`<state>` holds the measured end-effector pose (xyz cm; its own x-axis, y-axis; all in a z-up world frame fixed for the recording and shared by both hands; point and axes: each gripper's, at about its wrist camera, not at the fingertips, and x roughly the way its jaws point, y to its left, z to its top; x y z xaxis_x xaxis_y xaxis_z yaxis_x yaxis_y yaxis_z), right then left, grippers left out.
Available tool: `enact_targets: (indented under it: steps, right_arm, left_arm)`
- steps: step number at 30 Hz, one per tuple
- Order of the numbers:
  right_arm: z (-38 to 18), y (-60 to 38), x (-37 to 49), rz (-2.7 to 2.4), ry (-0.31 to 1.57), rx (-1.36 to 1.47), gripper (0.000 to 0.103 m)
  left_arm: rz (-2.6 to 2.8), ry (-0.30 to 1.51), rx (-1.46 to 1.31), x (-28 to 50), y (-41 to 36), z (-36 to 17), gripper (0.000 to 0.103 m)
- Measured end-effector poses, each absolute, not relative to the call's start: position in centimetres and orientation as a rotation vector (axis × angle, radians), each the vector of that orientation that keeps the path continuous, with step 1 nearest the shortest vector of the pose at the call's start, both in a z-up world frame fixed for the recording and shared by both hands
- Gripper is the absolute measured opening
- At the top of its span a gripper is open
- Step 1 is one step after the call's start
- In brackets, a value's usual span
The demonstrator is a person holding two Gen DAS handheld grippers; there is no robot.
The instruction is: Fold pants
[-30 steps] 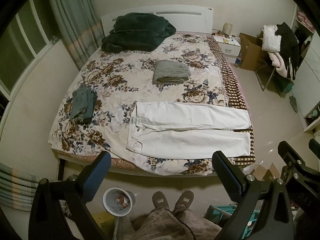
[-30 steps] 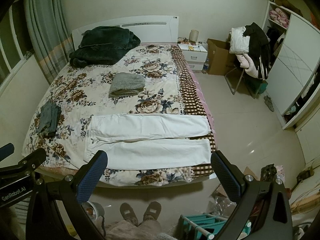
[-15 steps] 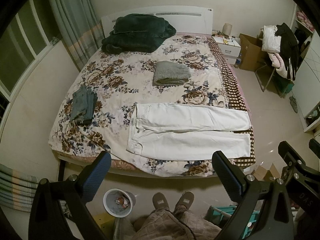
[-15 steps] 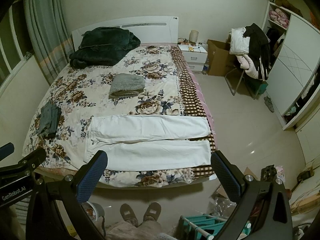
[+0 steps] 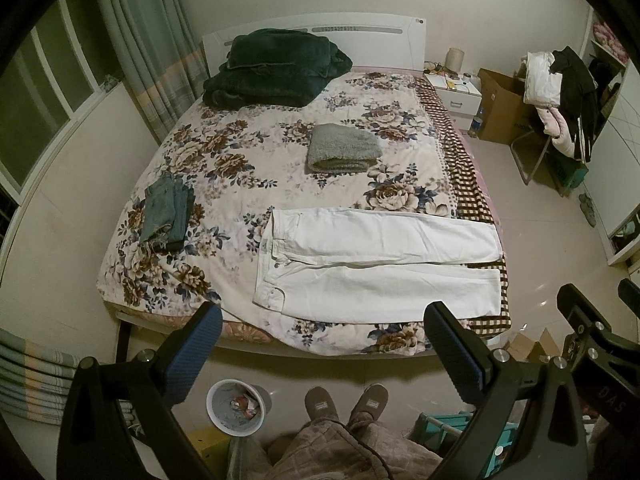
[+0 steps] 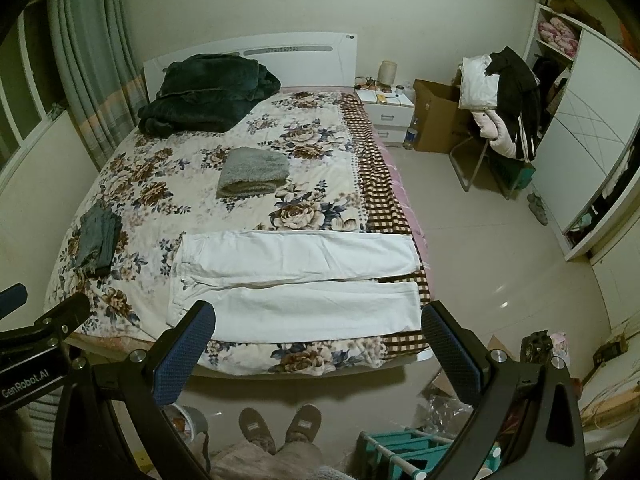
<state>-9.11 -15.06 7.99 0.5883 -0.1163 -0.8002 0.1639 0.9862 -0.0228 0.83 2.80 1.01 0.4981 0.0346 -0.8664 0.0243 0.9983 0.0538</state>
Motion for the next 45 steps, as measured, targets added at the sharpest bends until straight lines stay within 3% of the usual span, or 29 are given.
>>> enact_targets:
  steps: [12, 22, 32, 45]
  right_arm:
    - [7.7, -15.3, -8.8, -0.169, 0.929, 0.070, 0.103]
    - [1.2, -20.6, -1.9, -0.206, 0.941, 0.133, 0.103]
    - [-12.3, -24.5, 12.9, -0.244, 1.077, 0.104, 0.103]
    - [-36.8, -25.3, 38.0, -0.288, 1.324, 0.003, 0.103]
  left_arm:
    - [0.035, 1.022, 0.062, 2.6, 3.2, 1.0, 0.103]
    - [0.131, 0.991, 0.058, 10.9, 1.3, -3.2, 0.103]
    - [0.136, 1.140, 0.114, 23.1, -0.6, -15.1, 0.103]
    - [0.047, 1.340, 0.308, 41.4, -3.2, -36.7, 0.103]
